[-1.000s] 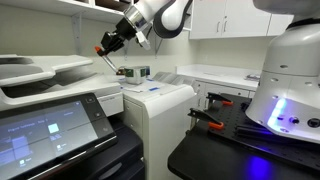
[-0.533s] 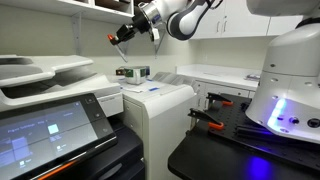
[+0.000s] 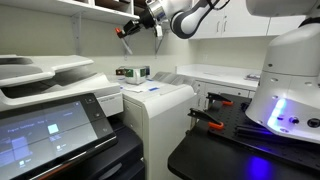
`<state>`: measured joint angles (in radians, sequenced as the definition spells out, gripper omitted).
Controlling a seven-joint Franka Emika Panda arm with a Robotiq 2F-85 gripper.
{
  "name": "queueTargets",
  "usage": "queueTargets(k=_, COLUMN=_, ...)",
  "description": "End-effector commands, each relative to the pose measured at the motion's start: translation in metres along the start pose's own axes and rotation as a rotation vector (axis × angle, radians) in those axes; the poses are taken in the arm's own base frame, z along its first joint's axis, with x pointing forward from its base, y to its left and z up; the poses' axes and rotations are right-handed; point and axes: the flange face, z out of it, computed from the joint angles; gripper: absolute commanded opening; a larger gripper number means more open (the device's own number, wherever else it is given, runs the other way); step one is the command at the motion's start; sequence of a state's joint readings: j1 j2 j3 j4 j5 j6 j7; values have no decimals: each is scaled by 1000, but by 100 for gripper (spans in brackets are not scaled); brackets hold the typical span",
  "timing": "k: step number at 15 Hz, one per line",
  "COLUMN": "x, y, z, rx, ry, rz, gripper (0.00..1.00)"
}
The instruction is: Pick up the red marker and place it inside the green and white mug
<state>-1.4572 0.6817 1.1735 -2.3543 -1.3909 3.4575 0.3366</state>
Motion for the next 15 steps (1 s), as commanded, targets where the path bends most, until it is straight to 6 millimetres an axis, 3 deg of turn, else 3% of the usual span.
queueTargets(k=1, x=6, y=21, z=-8, rx=-49, ry=2, rz=-88, gripper=6)
queueTargets(k=5, x=-3, y=44, z=-4, rx=-78, ry=-3, rz=-97, gripper=6)
queueTargets(k=9, x=-27, y=45, z=15, rx=-51, ry=-37, rz=-72, gripper=6)
queueTargets(k=15, x=-48, y=64, z=29, rx=-73, ry=-80, rz=-44, gripper=6)
